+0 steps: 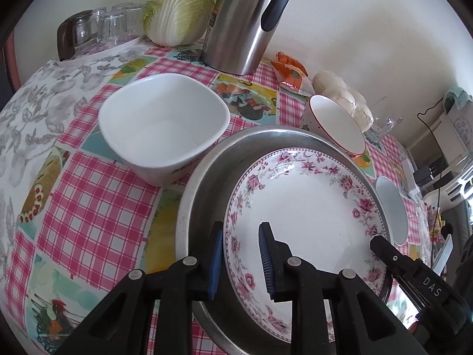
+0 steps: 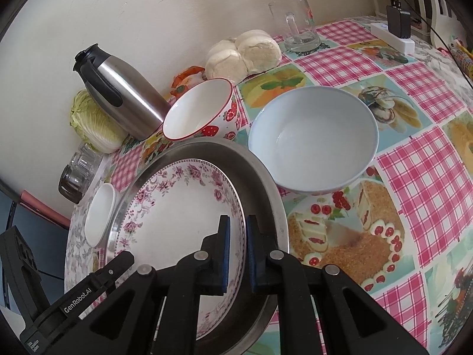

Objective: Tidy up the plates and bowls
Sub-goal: 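Lower the floral plate into the steel basin with the right tool, then open the right tool to release the floral plate in the basin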

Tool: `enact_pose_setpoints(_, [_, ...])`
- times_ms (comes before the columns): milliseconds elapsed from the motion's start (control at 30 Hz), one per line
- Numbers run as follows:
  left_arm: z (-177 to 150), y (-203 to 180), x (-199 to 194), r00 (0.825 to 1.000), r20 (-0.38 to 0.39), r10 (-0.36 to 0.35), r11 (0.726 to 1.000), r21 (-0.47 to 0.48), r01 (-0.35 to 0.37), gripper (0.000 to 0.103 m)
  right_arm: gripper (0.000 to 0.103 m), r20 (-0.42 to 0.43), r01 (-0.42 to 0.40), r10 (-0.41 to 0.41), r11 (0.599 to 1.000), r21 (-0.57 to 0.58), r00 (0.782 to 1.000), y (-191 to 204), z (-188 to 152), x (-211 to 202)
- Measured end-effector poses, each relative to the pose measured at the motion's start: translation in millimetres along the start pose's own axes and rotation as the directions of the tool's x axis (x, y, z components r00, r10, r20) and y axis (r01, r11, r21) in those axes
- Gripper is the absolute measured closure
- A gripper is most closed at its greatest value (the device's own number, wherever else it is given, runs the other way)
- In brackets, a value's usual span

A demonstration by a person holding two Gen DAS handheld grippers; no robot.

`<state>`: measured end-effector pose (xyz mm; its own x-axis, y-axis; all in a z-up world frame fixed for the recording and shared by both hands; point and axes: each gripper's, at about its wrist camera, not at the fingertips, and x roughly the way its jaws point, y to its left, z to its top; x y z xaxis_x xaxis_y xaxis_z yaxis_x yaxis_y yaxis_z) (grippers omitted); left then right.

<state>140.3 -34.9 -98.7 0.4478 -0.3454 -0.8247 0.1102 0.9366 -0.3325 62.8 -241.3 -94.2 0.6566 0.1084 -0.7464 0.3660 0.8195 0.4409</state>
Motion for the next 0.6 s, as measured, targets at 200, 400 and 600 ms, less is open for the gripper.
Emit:
enact_pose_setpoints(200, [0.2,0.8,-0.6,1.0,0.0,0.001,1.0,0.001,-0.001,0.075,0.093,0.015,0.0,0.0,1.0,0.001,1.0,-1.3,1.6,-3.3])
enact_pose_setpoints(400, [0.4,-0.2,-4.0,1.0,0.006,-0.005,1.0,0.0,0.005,0.073,0.09,0.031,0.003,-0.003,1.0,-0.002,1.0,-2.6,4.5,-9.0])
enact_pose_setpoints(600, [1.5,-2.5,-10.1,1.0,0.019,-0.007,1.0,0.004,0.007,0.067,0.09,0.041,-0.003,0.003,1.0,-0.015,0.999,-1.7,5.4,-13.2])
